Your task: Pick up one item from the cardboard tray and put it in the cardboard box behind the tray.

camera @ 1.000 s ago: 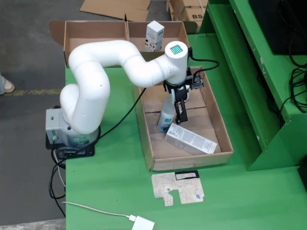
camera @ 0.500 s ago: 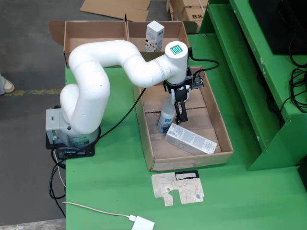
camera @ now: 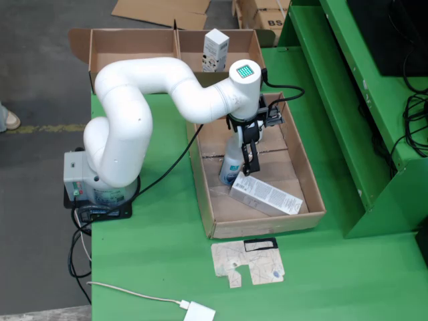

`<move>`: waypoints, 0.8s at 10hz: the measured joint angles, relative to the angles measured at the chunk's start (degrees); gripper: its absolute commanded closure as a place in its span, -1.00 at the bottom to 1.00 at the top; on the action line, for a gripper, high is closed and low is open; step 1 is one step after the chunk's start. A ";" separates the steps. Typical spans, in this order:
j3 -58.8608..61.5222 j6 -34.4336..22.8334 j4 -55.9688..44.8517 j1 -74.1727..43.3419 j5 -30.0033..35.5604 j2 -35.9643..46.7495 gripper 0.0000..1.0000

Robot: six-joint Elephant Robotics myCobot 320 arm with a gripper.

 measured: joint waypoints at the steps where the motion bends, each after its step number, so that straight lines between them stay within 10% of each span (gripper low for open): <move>1: -1.14 0.09 0.00 0.00 0.18 0.96 -1.00; 8: -0.26 0.09 -1.23 -0.26 -0.08 0.96 -1.00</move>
